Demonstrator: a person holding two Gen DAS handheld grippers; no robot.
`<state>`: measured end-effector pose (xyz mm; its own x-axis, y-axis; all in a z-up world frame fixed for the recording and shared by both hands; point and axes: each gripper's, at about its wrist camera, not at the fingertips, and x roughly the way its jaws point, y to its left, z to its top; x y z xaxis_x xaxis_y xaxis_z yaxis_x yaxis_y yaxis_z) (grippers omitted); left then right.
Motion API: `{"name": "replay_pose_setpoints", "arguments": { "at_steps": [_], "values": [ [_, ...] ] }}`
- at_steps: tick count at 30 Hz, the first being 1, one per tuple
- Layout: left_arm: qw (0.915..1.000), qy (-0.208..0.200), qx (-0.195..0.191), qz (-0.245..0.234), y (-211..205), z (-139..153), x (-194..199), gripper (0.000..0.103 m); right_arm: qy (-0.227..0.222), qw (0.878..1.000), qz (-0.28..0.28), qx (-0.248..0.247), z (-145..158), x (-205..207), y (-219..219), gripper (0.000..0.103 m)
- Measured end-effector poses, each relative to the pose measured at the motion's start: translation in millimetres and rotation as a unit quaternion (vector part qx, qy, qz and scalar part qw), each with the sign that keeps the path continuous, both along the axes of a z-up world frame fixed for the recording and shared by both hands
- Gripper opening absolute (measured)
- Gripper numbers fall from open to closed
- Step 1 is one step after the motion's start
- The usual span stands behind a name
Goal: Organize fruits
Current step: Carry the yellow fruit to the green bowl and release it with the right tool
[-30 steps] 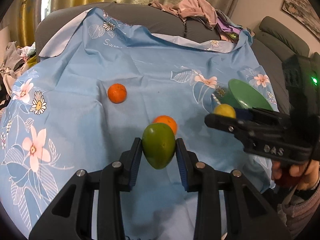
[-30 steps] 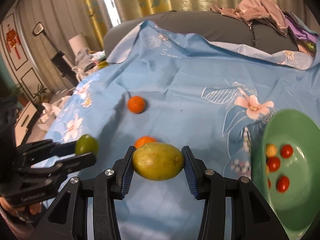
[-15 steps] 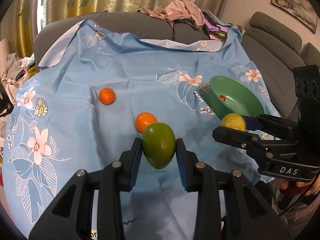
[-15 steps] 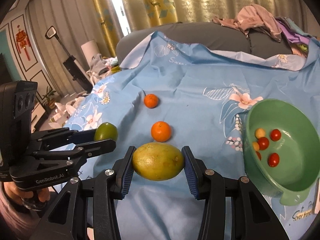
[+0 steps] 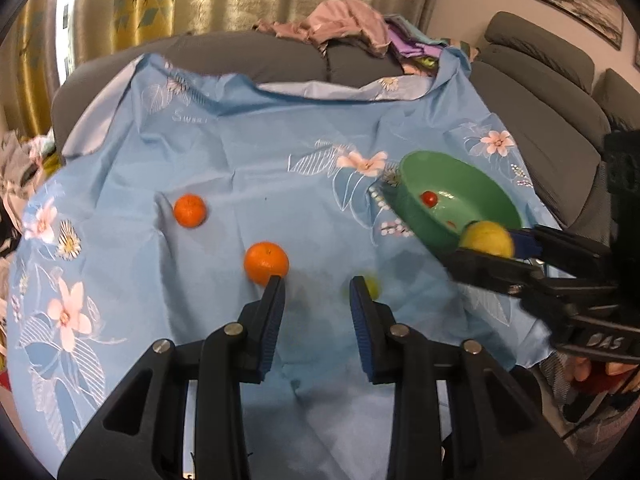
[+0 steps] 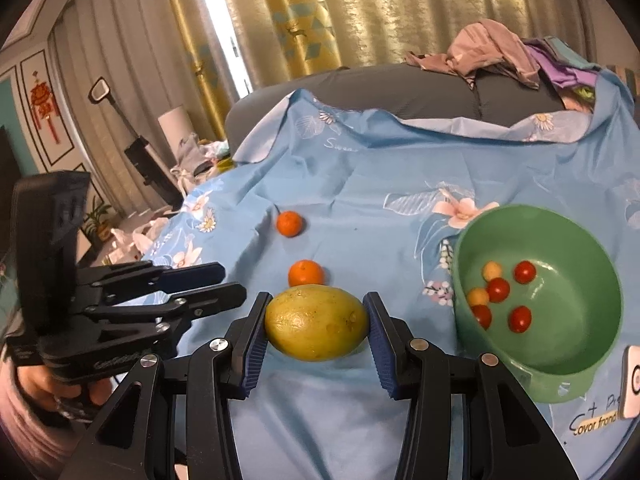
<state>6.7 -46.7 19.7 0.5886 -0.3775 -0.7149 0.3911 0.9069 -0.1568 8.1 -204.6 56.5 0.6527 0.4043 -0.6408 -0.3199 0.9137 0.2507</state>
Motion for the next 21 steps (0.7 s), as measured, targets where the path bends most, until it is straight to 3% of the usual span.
{"name": "replay_pose_setpoints", "arguments": {
  "at_steps": [1, 3, 5, 7, 10, 13, 16, 21],
  "values": [
    [1.0000, 0.009, 0.000, -0.002, 0.4, -4.6, 2.4, 0.034, 0.002, 1.000, -0.003, 0.001, -2.6, 0.4, -3.1, 0.048],
    [0.9993, 0.036, -0.006, 0.003, 0.1, -18.0, 10.5, 0.047, 0.006, 1.000, -0.010, 0.002, -6.5, 1.8, -9.5, 0.048],
    [0.9987, 0.050, 0.002, -0.003, -5.0, -27.5, 15.2, 0.050, 0.011, 1.000, -0.021, 0.005, -10.5, 4.5, -17.3, 0.048],
    [0.9982, 0.057, 0.009, -0.015, -15.7, -33.4, 20.9, 0.051, 0.010, 0.999, -0.033, 0.008, -13.1, 6.3, -26.1, 0.048],
    [0.9978, 0.057, 0.001, -0.035, -34.2, -37.0, 36.6, 0.061, 0.008, 0.999, -0.049, 0.013, -14.1, 7.8, -38.9, 0.048],
    [0.9975, 0.054, -0.014, -0.042, -47.9, -39.2, 60.4, 0.062, 0.007, 0.998, -0.060, 0.014, -15.0, 9.9, -48.2, 0.048],
    [0.9988, 0.038, -0.003, -0.032, -56.2, -40.2, 90.2, 0.062, 0.007, 0.998, -0.064, 0.017, -17.1, 13.8, -52.9, 0.048],
    [0.9986, 0.050, 0.010, 0.011, -49.1, -50.3, 142.9, 0.062, 0.003, 0.998, -0.057, 0.027, -20.9, 23.7, -55.1, 0.048]
  ]
}}
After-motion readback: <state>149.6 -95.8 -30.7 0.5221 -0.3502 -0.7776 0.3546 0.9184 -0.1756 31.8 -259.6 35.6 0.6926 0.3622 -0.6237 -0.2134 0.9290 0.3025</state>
